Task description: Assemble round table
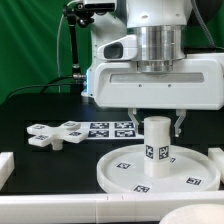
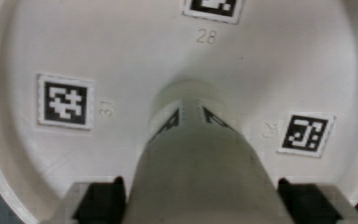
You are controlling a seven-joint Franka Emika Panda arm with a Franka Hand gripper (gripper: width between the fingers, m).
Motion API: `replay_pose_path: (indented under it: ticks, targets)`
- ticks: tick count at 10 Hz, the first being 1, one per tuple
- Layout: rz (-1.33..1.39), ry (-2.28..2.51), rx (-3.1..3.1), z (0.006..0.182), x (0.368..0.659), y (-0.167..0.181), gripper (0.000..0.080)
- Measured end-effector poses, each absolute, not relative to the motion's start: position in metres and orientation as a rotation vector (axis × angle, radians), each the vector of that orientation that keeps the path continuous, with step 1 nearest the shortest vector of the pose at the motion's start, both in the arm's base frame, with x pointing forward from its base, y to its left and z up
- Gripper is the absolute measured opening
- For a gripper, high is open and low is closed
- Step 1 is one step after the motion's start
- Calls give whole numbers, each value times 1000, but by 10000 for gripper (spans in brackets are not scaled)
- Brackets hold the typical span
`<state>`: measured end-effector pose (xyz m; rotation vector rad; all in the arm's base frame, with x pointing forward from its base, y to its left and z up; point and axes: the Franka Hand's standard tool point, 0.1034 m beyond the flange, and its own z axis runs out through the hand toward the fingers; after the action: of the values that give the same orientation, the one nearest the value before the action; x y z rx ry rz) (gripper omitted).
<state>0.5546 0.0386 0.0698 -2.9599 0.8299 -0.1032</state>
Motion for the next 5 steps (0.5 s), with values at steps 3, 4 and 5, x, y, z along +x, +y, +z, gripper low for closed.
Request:
replay_pose_path:
  ticks: [3,4,5]
  targets:
    - [-73,1348,-2727,69,554,42,409]
    - [-67,1505,-2647,69,554,42,409]
    - [-58,1575,-2603,69,554,42,409]
